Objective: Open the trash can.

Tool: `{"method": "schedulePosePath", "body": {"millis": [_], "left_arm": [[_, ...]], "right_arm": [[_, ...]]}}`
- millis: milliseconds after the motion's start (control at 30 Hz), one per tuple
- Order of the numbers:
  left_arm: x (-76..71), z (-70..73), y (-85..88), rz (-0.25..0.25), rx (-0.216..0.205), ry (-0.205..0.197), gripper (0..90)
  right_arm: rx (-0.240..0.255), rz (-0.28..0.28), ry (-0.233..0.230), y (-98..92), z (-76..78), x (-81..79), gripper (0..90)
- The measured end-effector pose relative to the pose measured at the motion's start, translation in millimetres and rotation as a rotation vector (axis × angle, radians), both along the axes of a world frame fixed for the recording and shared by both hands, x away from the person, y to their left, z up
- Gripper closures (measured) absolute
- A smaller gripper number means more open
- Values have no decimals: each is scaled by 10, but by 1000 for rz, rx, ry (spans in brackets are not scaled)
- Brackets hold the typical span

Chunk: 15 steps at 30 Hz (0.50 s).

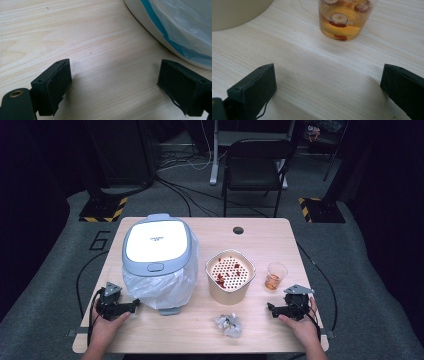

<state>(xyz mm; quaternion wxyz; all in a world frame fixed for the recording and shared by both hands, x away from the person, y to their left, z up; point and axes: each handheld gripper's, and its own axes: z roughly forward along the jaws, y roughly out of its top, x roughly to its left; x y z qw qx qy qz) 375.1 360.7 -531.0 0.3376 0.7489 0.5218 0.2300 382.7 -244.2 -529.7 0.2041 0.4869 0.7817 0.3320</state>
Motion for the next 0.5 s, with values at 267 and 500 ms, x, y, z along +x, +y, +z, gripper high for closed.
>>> {"method": "schedulePosePath", "body": {"millis": [267,500], "left_arm": [[-9,-2,-3,17,-13,-7,161],[-7,10,-3,14,-7,11,145]], "right_arm": [[-2,16,3,7,2,5,0],[-4,21,3,4,2,6,0]]}}
